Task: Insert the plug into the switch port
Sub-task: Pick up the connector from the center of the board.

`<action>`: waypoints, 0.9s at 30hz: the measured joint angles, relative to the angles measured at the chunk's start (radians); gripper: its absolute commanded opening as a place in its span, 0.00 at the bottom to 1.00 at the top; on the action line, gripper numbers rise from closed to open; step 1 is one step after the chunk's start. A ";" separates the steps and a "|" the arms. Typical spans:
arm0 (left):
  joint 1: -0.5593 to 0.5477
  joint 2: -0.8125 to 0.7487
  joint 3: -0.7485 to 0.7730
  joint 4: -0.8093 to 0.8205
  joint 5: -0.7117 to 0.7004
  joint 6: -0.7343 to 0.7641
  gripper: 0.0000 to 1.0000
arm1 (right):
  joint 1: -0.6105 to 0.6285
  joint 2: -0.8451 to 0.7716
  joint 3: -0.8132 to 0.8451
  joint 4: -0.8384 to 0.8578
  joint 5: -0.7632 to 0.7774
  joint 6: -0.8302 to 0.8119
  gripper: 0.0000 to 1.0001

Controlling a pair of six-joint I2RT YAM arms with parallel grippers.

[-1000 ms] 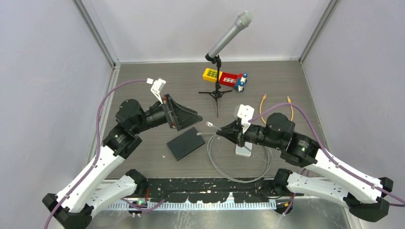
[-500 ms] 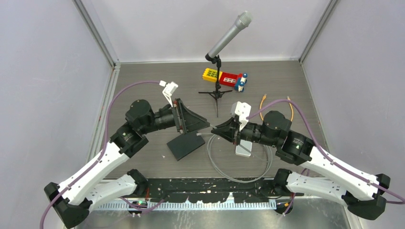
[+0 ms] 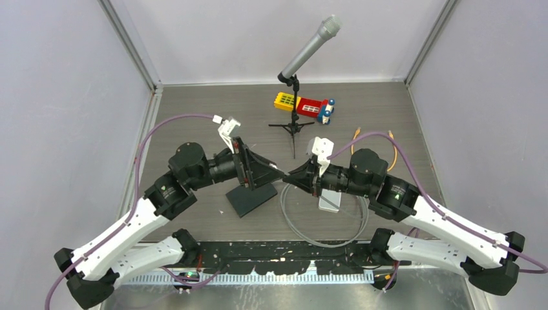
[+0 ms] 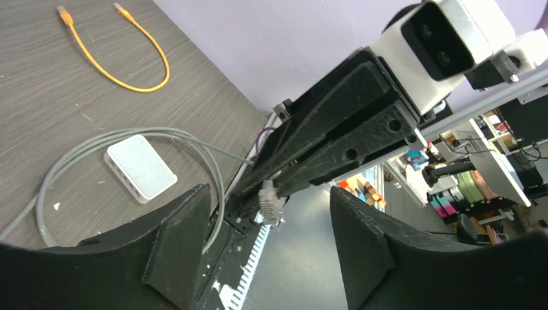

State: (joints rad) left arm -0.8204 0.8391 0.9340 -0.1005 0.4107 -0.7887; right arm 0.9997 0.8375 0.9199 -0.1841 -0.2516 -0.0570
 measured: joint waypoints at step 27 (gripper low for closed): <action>-0.033 -0.017 0.012 -0.032 -0.072 0.046 0.00 | 0.000 0.009 -0.008 0.004 -0.008 0.007 0.39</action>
State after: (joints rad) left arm -0.8532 0.8223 0.9463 -0.1326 0.3382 -0.7429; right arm 0.9997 0.8463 0.9123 -0.1799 -0.2592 -0.0502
